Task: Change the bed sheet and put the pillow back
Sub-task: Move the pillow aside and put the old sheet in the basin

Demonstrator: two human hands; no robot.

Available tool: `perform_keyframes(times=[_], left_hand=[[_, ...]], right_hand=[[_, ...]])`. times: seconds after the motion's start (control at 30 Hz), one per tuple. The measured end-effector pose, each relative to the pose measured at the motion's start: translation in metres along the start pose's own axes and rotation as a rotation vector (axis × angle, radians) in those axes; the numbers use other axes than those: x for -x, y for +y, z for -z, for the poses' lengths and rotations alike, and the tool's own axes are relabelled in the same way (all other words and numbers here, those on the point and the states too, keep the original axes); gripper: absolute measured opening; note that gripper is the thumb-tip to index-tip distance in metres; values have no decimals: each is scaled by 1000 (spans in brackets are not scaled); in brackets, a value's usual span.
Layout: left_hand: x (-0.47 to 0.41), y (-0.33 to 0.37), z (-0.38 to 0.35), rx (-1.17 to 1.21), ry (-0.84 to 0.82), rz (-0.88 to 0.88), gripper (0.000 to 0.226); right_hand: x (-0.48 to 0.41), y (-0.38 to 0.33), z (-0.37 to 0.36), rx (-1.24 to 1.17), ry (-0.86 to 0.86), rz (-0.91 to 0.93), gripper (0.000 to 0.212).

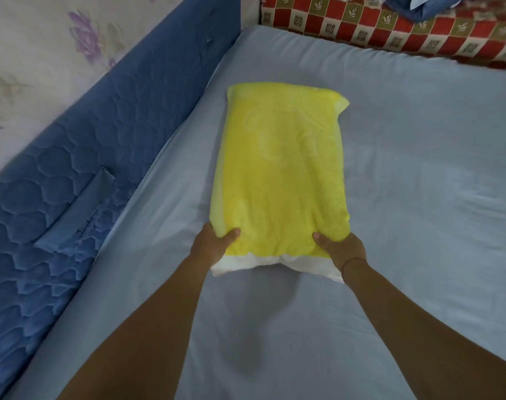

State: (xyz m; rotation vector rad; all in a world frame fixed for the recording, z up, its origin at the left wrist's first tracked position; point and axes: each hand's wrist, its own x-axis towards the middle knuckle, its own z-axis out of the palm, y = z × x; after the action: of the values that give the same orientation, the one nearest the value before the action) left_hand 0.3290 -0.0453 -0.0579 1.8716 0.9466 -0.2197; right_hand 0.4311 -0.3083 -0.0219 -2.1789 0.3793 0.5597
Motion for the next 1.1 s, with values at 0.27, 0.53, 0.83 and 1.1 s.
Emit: perform_keyframes(times=[0.27,0.53,0.83,1.1], left_hand=[[102,-56,-20,46,-35,77,110],[208,-101,-42,54,-12,129,95],[307,-149,-66,17,3,179,91],[359,-186,-66,73,-60,181,110]], right_hand=[[73,79,24,-3,-65,-28,72],[145,160,41,-19,-107,-75,78],[216,233,63,-27,-151,-93,69],[272,273,68,-52,-142,-101,83]])
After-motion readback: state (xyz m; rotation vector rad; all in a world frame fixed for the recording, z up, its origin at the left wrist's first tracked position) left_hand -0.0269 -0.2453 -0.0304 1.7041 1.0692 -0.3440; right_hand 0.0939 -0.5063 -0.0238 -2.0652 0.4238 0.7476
